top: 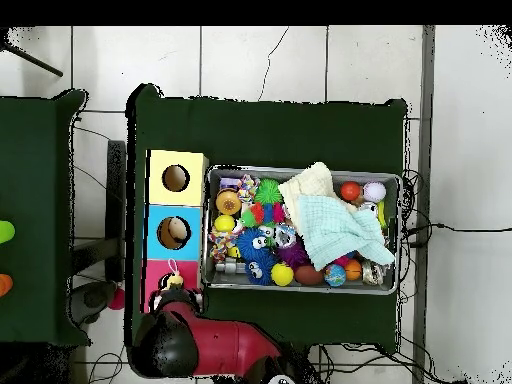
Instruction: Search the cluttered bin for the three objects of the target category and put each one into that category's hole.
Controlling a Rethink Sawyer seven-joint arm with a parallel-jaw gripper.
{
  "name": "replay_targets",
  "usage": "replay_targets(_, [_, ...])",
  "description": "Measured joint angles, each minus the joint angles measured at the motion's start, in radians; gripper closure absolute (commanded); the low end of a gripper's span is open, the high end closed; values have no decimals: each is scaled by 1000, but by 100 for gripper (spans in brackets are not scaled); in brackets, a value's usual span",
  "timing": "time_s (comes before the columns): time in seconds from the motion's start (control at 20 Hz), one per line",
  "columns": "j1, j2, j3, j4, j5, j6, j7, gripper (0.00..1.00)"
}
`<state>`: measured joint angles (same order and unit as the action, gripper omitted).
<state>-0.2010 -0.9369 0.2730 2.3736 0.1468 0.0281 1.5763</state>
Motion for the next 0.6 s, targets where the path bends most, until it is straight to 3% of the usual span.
replay_targets(0.6, [0,49,-6,0,-12,-86,0,100])
